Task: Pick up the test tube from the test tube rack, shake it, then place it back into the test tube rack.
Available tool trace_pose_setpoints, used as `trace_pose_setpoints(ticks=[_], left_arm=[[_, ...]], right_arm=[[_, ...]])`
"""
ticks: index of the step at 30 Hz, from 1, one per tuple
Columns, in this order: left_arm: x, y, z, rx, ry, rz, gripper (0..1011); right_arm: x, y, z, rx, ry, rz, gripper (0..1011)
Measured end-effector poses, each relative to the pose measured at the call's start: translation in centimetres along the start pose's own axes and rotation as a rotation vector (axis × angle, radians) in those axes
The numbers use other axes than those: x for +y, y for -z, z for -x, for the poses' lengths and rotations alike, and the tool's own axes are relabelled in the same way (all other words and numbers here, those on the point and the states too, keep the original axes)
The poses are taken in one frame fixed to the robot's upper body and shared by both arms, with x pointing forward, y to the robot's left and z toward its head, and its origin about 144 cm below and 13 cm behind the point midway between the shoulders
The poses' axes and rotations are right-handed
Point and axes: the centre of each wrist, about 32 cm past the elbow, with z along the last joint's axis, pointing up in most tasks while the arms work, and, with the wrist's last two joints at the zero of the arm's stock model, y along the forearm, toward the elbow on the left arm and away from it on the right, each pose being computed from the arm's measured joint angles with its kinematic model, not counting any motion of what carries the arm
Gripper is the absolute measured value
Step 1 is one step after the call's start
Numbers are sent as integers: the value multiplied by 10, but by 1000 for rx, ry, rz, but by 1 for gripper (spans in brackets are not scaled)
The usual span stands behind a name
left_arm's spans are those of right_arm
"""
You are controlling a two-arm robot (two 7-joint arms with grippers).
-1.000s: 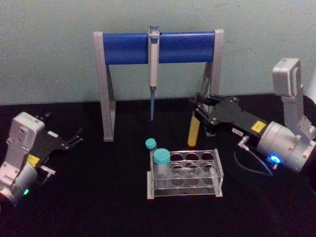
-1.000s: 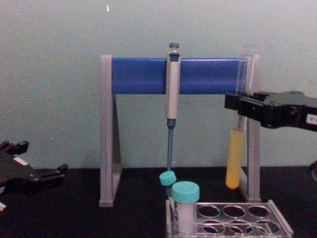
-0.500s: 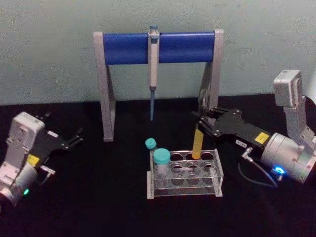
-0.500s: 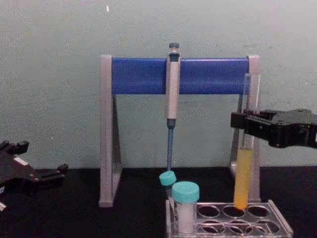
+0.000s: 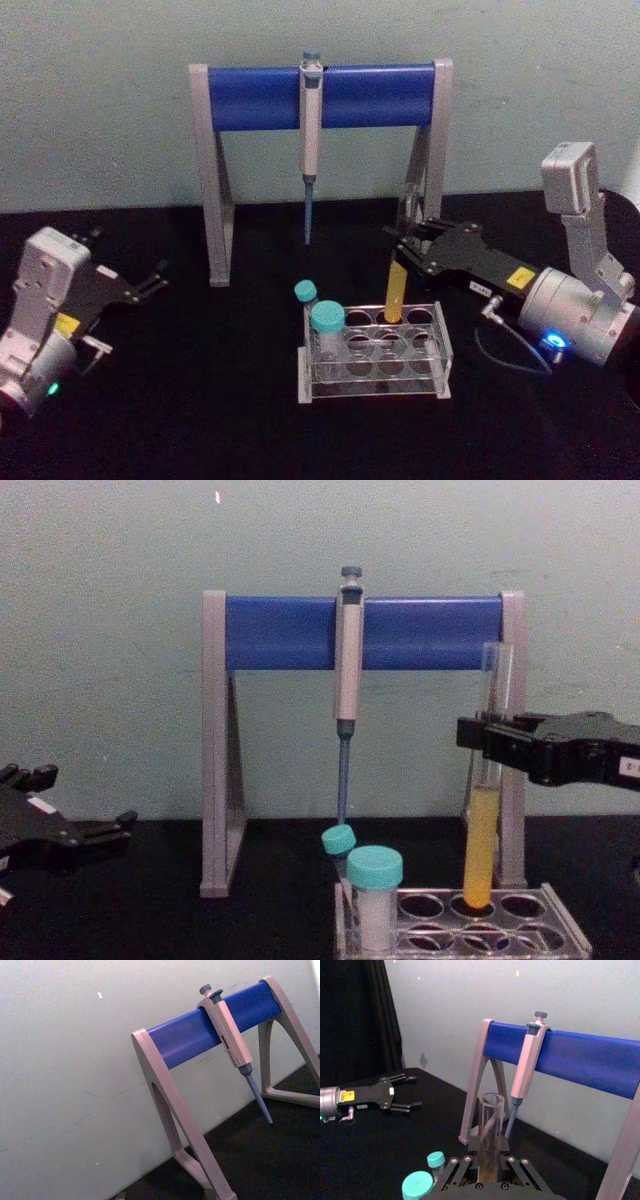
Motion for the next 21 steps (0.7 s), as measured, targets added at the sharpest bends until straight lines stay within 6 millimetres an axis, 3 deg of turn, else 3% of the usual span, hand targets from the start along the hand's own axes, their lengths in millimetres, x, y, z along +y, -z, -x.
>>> trace_pose_setpoints(ticks=[21], left_arm=[[0,0,0,0,0,0,1010]], right_arm=[[7,14,1,-8,-21,56,232]])
